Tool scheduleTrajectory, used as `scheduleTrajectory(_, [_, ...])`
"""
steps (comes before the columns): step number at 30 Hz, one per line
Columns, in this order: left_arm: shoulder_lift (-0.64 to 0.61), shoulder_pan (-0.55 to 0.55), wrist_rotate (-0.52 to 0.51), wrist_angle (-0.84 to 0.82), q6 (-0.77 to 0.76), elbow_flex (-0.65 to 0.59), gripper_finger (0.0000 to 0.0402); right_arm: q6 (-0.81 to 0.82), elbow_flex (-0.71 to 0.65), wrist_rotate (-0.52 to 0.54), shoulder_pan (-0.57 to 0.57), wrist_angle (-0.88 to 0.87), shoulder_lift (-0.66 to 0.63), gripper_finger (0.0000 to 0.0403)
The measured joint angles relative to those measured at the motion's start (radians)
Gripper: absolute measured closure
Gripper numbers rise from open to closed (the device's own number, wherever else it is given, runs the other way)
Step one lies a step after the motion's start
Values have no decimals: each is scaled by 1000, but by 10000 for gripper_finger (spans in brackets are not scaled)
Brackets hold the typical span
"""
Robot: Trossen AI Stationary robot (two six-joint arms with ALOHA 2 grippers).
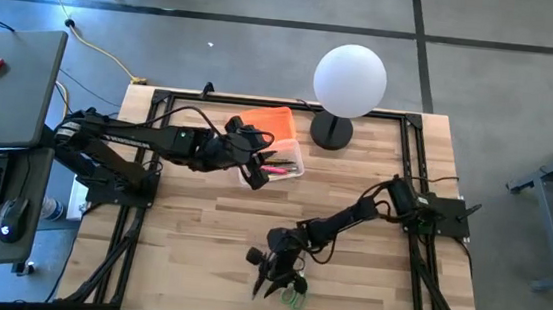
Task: Pick & place school supplies into a supply box
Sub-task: Put the transparent pen into the transparent supply box
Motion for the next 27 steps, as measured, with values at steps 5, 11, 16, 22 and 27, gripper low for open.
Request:
scheduleTrajectory(5, [0,0,-3,-24,-1,0,257,-10,1,7,0,-10,0,304])
scheduleTrajectory(11, [0,0,-2,-30,-9,0,257,-24,1,128,3,-56,-1,304])
scheduleTrajectory(16, [0,0,-3,-30,-11,0,257,-63,1,91,-2,-101,-1,304])
scheduleTrajectory(22, [0,1,-4,-23,3,0,257,-64,1,80,-2,-98,-1,304])
scheduleTrajectory(27, [0,1,-14,-23,6,0,257,-64,1,86,-1,-92,-1,304])
